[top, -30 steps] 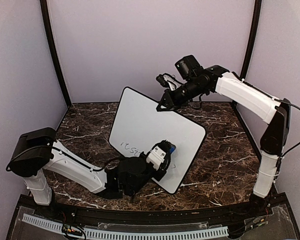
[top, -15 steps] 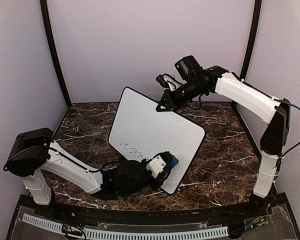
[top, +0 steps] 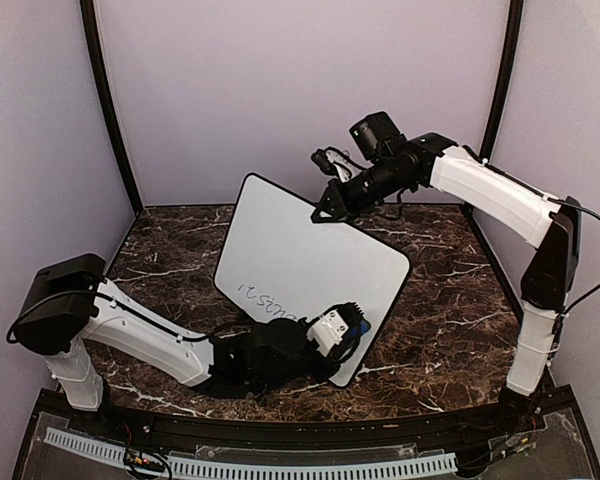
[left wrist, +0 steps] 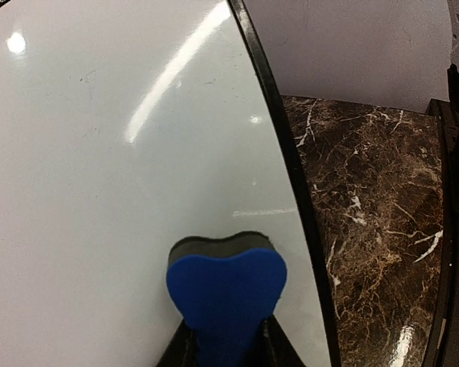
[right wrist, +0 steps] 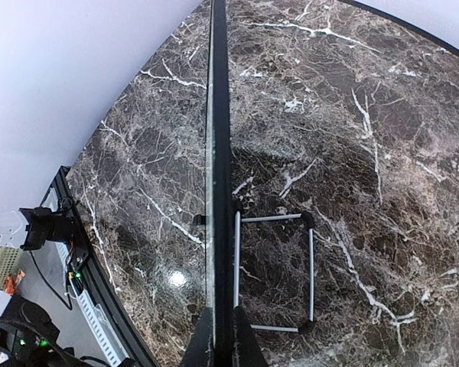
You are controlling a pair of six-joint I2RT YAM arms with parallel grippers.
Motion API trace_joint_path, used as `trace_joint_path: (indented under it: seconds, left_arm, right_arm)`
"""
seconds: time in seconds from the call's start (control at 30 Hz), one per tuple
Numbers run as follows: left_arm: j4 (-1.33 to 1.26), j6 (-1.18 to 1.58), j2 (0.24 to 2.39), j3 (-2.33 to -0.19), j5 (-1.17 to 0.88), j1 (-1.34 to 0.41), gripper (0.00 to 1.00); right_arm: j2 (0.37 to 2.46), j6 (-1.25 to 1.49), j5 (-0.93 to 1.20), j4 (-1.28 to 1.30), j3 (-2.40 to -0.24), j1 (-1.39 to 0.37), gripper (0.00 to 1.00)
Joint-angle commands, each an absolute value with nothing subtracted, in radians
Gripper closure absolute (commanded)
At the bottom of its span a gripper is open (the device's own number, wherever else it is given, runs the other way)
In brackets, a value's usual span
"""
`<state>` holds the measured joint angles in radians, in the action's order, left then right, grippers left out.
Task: Erase the whiteboard
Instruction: Erase the center of the whiteboard.
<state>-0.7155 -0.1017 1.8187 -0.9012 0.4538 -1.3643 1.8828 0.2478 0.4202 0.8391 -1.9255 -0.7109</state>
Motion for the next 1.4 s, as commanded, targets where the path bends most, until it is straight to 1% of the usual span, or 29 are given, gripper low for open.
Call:
trace_joint_path:
  seconds: [0.0,0.33,0.8,0.87,1.03,1.13,1.23,1.37]
  left_arm:
    - [-0.547,-0.010,1.810,-0.872,0.547,-1.241,1.00]
    - [-0.462,0.017,1.841,-0.946,0.565,-1.184,1.00]
    - [-0.456,0.079,1.793,-0.852,0.641,-1.141,1.00]
    - [-0.474,0.078,1.781,-0.836,0.632,-1.141,1.00]
    - [-0.573,0.058,1.732,-0.774,0.500,-1.145,1.00]
    - [-0.624,0.021,1.728,-0.736,0.461,-1.163,1.00]
    - [-0.658,-0.055,1.747,-0.703,0.464,-1.208,1.00]
    - [-0.635,-0.067,1.802,-0.712,0.497,-1.248,1.00]
  right_arm:
    - [1.882,0.291,0.422,0.861,-1.908,-0.738,1.00]
    - [1.879,0.293,0.419,0.864,-1.906,-0.738,1.00]
    - [1.887,0.296,0.420,0.865,-1.915,-0.738,1.00]
    - [1.887,0.295,0.420,0.866,-1.916,-0.738,1.00]
    - [1.888,0.295,0.421,0.866,-1.921,-0.739,1.00]
    - [1.893,0.295,0.423,0.867,-1.926,-0.739,1.00]
    - [1.897,0.293,0.420,0.875,-1.934,-0.739,1.00]
    - [1.905,0.293,0.425,0.876,-1.944,-0.740,1.00]
